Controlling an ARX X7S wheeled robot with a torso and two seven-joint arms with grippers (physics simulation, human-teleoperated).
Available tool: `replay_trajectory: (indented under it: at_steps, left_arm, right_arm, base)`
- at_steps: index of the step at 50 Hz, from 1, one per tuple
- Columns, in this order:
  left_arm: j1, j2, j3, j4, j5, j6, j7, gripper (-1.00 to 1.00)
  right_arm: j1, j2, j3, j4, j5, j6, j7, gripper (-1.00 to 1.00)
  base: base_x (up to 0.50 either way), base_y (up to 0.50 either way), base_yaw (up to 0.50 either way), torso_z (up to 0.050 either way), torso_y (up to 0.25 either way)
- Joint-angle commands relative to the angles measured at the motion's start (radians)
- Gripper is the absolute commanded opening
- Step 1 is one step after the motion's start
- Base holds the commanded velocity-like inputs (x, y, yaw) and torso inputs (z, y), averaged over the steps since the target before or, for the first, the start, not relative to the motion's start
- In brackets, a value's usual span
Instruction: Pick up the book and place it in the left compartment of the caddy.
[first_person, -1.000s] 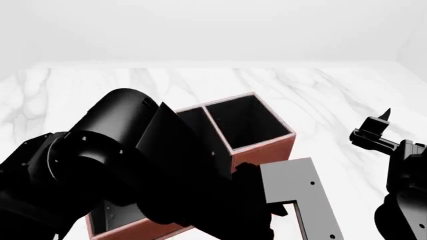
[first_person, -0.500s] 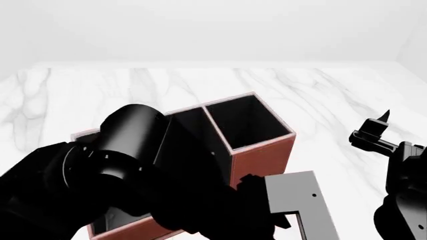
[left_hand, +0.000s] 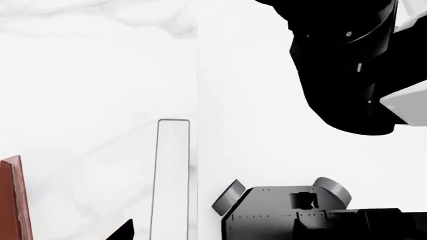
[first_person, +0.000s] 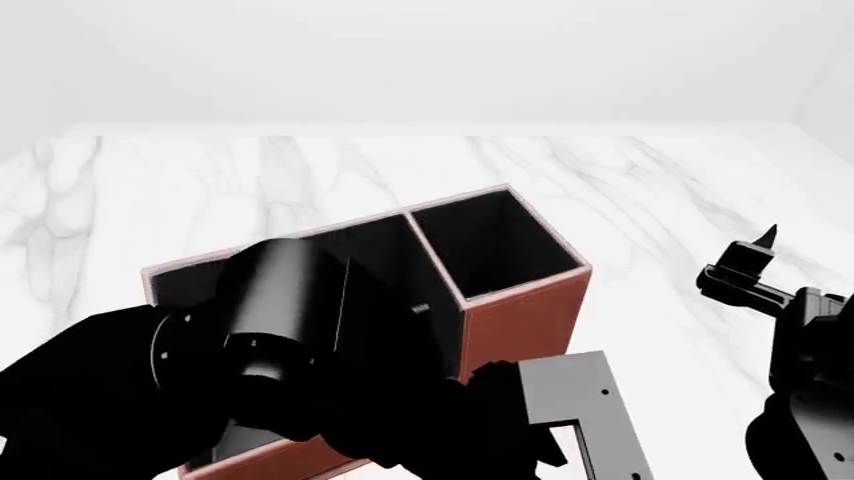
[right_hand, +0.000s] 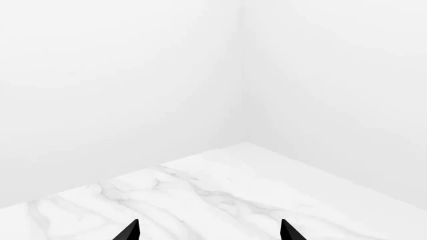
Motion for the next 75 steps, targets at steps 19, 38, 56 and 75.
replay_trajectory:
  at_steps: [19,38,56,75]
  left_arm:
    - [0.014,-0.019,0.083,-0.084,0.149,0.080,0.117,1.00]
    - [0.009,0.020,0.140,-0.151,0.241,0.146,0.203,1.00]
    - [0.005,0.077,0.188,-0.183,0.287,0.193,0.270,1.00]
    - [0.032,0.106,0.227,-0.225,0.321,0.247,0.316,1.00]
  right_arm:
    - [-0.012,-0.002,-0.009,0.012,0.005,-0.020,0.002,1.00]
    - [-0.013,-0.001,-0.014,0.018,0.009,-0.027,0.005,1.00]
    - [-0.009,0.006,-0.014,0.024,0.014,-0.028,0.005,1.00]
    - [-0.021,0.008,-0.012,0.022,0.019,-0.039,0.008,1.00]
  base:
    - [0.00,0.00,0.00,0.000,0.000]
    - [0.00,0.00,0.00,0.000,0.000]
    - [0.00,0.00,0.00,0.000,0.000]
    - [0.00,0.00,0.00,0.000,0.000]
